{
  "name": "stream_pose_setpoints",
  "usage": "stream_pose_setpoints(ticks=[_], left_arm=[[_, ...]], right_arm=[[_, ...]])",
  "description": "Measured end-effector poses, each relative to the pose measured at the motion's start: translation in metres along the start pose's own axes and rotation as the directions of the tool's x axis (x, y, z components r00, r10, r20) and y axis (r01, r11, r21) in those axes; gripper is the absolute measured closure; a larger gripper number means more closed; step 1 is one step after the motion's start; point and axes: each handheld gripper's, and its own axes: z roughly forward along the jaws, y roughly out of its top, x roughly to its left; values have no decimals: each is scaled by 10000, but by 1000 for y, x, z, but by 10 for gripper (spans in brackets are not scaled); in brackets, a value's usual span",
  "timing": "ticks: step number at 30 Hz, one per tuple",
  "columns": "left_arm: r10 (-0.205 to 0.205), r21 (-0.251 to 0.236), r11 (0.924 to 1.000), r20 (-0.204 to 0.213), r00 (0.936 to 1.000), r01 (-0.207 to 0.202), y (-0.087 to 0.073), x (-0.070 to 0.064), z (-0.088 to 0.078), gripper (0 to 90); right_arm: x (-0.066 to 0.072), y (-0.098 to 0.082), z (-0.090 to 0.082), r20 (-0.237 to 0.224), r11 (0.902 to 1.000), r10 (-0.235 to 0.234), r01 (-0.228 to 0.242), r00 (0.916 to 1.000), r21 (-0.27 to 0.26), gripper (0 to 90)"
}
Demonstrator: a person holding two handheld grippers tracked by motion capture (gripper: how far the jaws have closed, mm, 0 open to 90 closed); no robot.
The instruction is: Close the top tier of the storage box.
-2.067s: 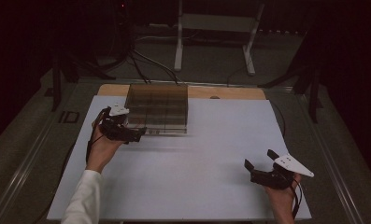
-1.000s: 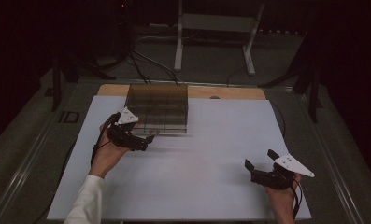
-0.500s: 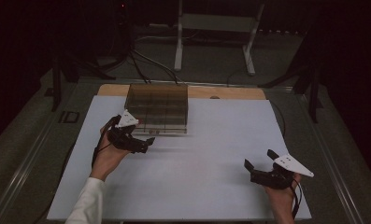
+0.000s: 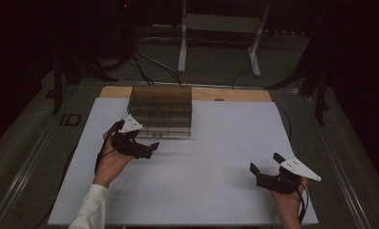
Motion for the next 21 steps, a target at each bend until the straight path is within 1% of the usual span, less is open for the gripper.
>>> stream_pose_setpoints(ticks=[6, 11, 14, 17, 18, 19, 21], left_arm=[[-92, 21, 10000, 96, 9999, 92, -3, 0, 1, 12], [-197, 197, 9996, 218, 9996, 192, -5, -2, 4, 13], [-187, 331, 9993, 261, 9995, 178, -6, -3, 6, 13], [-224, 459, 9987, 171, 9996, 216, -6, -4, 8, 13], [-211, 512, 9985, -41, 9998, 213, -6, -5, 9, 20], [-220, 533, 9983, -172, 9996, 229, -5, -6, 10, 49], [-240, 541, 9982, -288, 9993, 255, -6, -6, 10, 81]], right_arm=[[0, 0, 0, 11, 10000, 2, -2, 10000, -12, 4], [0, 0, 0, 10, 10000, -1, 1, 10000, 6, 4], [0, 0, 0, 10, 10000, 14, -14, 10000, 2, 4], [0, 0, 0, 11, 10000, 26, -26, 10000, 6, 4], [0, 0, 0, 12, 10000, 18, -18, 10000, 3, 4], [0, 0, 0, 13, 10000, 9, -9, 10000, 1, 4], [0, 0, 0, 13, 10000, 26, -26, 10000, -1, 4]])
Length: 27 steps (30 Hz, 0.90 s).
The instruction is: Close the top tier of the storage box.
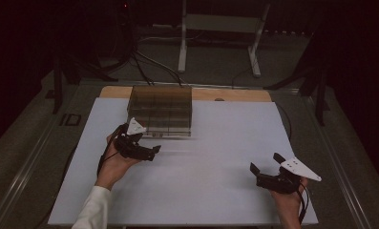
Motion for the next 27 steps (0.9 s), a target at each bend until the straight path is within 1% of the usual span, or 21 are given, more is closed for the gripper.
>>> stream_pose_setpoints(ticks=[1, 3, 4, 5, 6, 7, 9, 11, 12, 14, 16, 17, 19, 21, 22, 27], left_arm=[[-23, -24, 10000, -79, 10000, 23, 0, 0, 0, 136], [-101, -61, 9999, -3, 9999, 101, -1, 2, 0, 331], [-173, -116, 9998, 13, 9998, 174, -2, 3, 0, 385], [-189, -98, 9998, -49, 9998, 189, -2, 3, 0, 456], [-244, -44, 9997, -178, 9995, 244, -2, 4, 0, 547], [-401, -18, 9992, -255, 9989, 401, -2, 4, 1, 582], [-547, -80, 9985, -323, 9980, 545, -3, 6, 3, 685], [-679, -147, 9976, -417, 9968, 673, -4, 7, 4, 740], [-774, -220, 9968, -380, 9963, 766, -4, 7, 4, 760], [-892, -168, 9959, -447, 9950, 885, -4, 8, 6, 824], [-979, -155, 9951, -389, 9944, 974, -4, 8, 8, 872], [-923, -72, 9957, -428, 9948, 921, -4, 8, 9, 886], [-836, 42, 9965, -428, 9956, 838, -4, 7, 11, 900], [-842, 87, 9964, -469, 9953, 847, -5, 7, 13, 900], [-892, 75, 9959, -480, 9949, 897, -5, 7, 14, 900], [-855, 55, 9963, -601, 9945, 860, -5, 7, 16, 900]], right_arm=[[0, 0, 0, 4, 10000, -7, 7, 10000, -4, 4], [0, 0, 0, 10, 10000, 7, -7, 10000, 6, 4], [0, 0, 0, 8, 10000, 11, -11, 10000, 2, 4], [0, 0, 0, 3, 10000, 1, -1, 10000, 8, 4], [0, 0, 0, 1, 10000, -20, 20, 10000, 1, 4], [0, 0, 0, -5, 10000, -36, 36, 10000, -1, 4], [0, 0, 0, -2, 10000, -5, 5, 10000, 25, 4], [0, 0, 0, 2, 10000, -26, 26, 10000, 9, 4], [0, 0, 0, 4, 10000, -24, 24, 10000, 2, 4], [0, 0, 0, 1, 10000, -12, 12, 10000, 18, 4], [0, 0, 0, -10, 10000, -6, 6, 10000, 28, 4], [0, 0, 0, -12, 10000, -13, 13, 10000, 30, 4], [0, 0, 0, -16, 10000, -37, 37, 10000, 23, 4], [0, 0, 0, -13, 10000, -8, 8, 10000, 19, 4], [0, 0, 0, -8, 10000, -8, 8, 10000, 24, 4], [0, 0, 0, -20, 10000, -7, 7, 10000, 41, 4]])
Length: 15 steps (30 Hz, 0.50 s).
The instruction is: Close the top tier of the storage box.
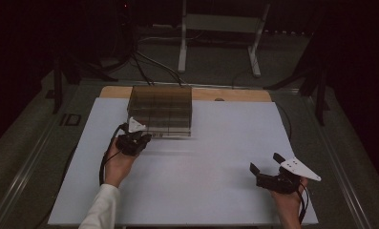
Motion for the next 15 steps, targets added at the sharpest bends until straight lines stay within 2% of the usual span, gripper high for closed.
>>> stream_pose_setpoints(ticks=[15], left_arm=[[-27, 82, 10000, -113, 9999, 28, 0, 0, 6, 900]], right_arm=[[0, 0, 0, -3, 10000, 2, -2, 10000, 6, 4]])
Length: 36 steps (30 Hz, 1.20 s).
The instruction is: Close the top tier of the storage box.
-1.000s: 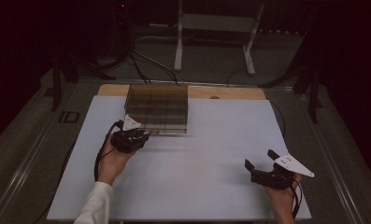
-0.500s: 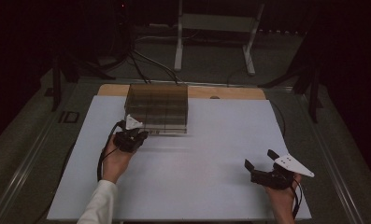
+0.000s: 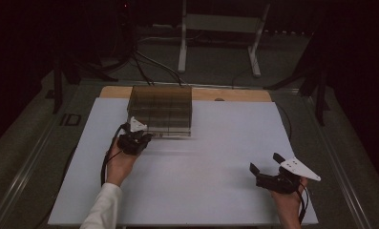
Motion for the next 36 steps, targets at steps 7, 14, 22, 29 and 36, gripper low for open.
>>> stream_pose_setpoints(ticks=[7, 14, 22, 29, 36], left_arm=[[-119, -70, 9999, -80, 9999, 118, 1, 1, 0, 900], [-171, -68, 9998, -113, 9998, 171, 2, 2, 0, 900], [-168, -47, 9998, -154, 9997, 168, 5, 0, 4, 900], [-199, -131, 9997, -278, 9994, 195, 11, 1, 4, 900], [-256, -124, 9996, -310, 9992, 252, 15, 2, 8, 900]], right_arm=[[0, 0, 0, 2, 10000, -8, 8, 10000, 9, 4], [0, 0, 0, 8, 10000, -9, 9, 10000, -1, 4], [0, 0, 0, 17, 10000, -24, 24, 10000, -5, 4], [-1, 0, -1, 23, 10000, -11, 11, 10000, -17, 4], [-1, 0, -1, 32, 10000, -23, 23, 10000, -14, 4]])
